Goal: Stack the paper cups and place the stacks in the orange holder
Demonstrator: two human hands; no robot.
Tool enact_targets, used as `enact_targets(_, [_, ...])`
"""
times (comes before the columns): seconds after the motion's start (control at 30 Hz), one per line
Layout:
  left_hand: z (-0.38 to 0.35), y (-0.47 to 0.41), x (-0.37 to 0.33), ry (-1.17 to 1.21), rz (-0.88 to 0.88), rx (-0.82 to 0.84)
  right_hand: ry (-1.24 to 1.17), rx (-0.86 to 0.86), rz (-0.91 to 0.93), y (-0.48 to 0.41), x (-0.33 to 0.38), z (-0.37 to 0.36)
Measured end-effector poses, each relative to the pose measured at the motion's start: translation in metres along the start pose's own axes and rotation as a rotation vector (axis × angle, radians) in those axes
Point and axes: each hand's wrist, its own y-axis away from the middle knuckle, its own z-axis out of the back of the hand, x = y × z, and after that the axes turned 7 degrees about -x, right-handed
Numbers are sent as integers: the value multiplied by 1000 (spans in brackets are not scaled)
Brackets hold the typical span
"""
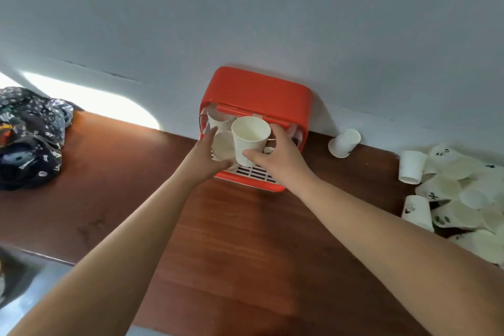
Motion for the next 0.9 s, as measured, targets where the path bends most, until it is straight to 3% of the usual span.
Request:
enact_targets(0.13, [15, 5, 19, 291, 139, -101, -48, -30, 52, -6, 7, -22])
enact_targets(0.27, [23, 12, 10, 491, 124, -123, -4, -16, 85, -5, 10, -46])
enact_targets(0.5, [23, 11, 9, 451, 51, -49, 102, 0, 57, -10, 2, -66])
enact_targets(0.9, [6, -5, 28, 306, -6, -82, 97, 137, -86, -26, -24, -68])
